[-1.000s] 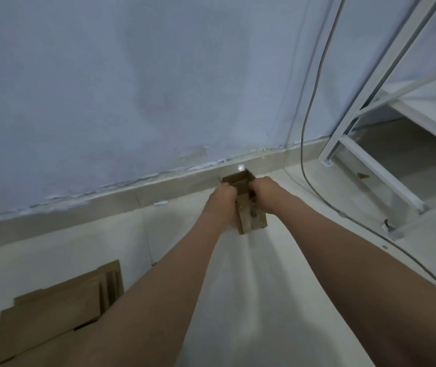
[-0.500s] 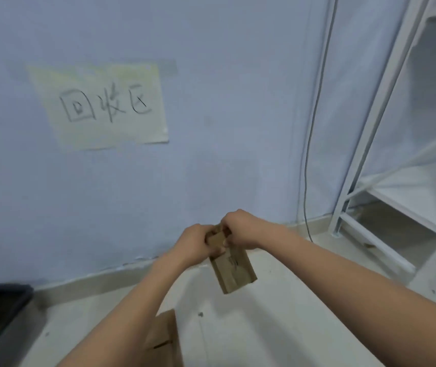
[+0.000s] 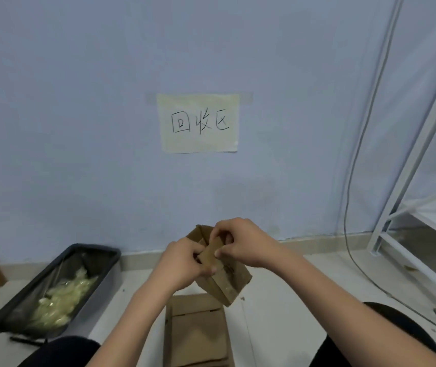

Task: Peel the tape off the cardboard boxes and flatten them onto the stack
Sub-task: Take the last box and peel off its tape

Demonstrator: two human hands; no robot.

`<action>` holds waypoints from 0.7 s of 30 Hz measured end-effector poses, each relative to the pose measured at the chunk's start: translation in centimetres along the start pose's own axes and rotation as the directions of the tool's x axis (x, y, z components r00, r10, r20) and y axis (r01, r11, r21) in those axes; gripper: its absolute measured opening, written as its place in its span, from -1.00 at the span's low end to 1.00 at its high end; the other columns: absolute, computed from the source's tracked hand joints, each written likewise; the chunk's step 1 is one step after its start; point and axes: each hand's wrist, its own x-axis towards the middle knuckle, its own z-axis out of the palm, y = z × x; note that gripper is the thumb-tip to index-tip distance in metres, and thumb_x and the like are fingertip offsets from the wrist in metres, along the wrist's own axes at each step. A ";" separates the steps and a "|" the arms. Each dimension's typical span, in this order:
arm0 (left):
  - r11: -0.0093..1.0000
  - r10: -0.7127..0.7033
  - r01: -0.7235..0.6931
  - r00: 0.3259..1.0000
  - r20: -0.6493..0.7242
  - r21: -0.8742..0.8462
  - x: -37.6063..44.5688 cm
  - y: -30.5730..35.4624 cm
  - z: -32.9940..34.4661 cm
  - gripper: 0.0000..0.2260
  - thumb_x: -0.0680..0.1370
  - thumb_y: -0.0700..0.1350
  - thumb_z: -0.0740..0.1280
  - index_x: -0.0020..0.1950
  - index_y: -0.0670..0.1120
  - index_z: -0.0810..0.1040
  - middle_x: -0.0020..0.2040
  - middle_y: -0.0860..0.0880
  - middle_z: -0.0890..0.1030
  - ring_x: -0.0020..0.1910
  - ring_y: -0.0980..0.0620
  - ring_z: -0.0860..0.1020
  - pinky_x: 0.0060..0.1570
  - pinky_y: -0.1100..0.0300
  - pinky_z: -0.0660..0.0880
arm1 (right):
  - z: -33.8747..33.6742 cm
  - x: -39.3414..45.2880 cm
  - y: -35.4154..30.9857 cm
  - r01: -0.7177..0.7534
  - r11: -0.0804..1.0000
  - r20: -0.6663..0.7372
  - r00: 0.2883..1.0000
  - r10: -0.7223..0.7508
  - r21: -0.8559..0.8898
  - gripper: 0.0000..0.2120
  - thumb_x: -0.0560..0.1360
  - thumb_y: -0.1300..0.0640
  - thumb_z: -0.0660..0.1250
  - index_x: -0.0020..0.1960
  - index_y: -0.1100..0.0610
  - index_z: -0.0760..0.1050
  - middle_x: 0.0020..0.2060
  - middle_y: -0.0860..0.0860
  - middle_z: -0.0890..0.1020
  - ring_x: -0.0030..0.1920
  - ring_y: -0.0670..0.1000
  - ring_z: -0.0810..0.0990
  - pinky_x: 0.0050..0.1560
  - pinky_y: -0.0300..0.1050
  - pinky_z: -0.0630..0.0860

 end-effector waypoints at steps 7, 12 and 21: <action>0.867 -0.180 0.126 0.981 -0.068 -0.481 0.1 -3.8 1.8 -0.94 0.44 -0.10 0.58 -0.15 -0.06 0.76 -0.19 -0.04 0.74 -0.10 -0.07 0.70 0.00 0.03 0.58 | 5.0 -1.4 4.6 -0.181 0.933 -0.269 0.925 0.269 0.310 -0.57 0.57 0.04 0.33 0.39 -0.16 0.32 0.28 -0.09 0.42 0.11 -0.09 0.51 0.11 -0.17 0.50; 0.760 -0.218 0.114 0.972 -0.086 -0.640 0.8 -2.8 2.7 -0.93 0.49 -0.15 0.54 -0.05 -0.06 0.74 -0.12 0.06 0.76 -0.05 0.12 0.70 0.04 0.25 0.55 | 4.7 -2.2 6.9 -0.405 0.679 0.066 0.882 0.467 0.613 -0.59 0.61 -0.15 0.23 0.44 -0.15 0.29 0.25 -0.02 0.56 0.14 0.05 0.65 0.16 0.05 0.61; 0.958 -0.217 0.181 0.965 -0.148 -0.225 0.6 -3.0 4.9 -0.78 0.29 0.20 0.59 -0.15 0.18 0.71 -0.14 0.19 0.71 0.12 0.05 0.62 0.22 -0.06 0.52 | 6.8 -2.7 7.0 -0.250 0.694 -0.057 0.920 0.387 0.676 -0.57 0.60 0.27 0.18 0.33 -0.18 0.38 0.16 -0.04 0.56 0.04 -0.02 0.65 -0.09 0.00 0.69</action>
